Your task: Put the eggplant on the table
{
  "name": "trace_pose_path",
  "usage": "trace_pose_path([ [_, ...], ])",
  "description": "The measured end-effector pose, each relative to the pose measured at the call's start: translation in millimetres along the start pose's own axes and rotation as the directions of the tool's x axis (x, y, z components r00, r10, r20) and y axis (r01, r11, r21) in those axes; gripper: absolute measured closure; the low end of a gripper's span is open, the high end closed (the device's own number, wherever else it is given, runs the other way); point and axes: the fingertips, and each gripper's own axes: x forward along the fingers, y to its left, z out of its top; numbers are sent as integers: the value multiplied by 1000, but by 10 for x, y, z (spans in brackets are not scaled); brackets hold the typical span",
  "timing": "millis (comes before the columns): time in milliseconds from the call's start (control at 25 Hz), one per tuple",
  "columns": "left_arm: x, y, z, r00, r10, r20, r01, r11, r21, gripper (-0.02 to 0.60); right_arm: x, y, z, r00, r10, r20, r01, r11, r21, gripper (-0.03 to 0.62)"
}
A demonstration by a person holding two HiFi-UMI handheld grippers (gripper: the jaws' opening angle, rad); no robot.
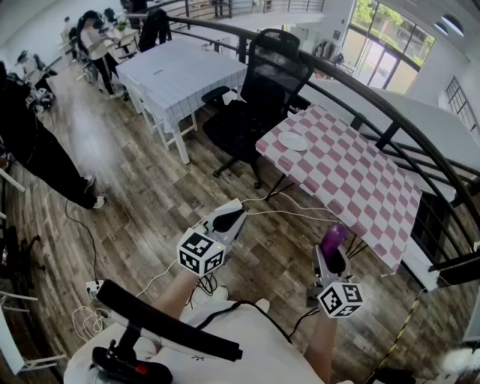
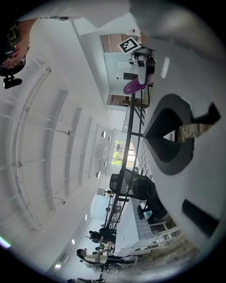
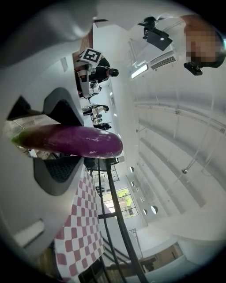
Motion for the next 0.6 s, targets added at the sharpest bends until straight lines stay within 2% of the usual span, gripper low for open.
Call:
trace_pose_path([
  [320, -186, 85, -3, 999, 42, 19, -42, 999, 13, 577, 116, 206, -24, 999, 52, 3, -52, 999, -11, 381],
  [600, -313, 106, -70, 998, 47, 31, -46, 999, -24, 577, 16, 276, -12, 997, 69, 29, -69, 997, 29, 378],
])
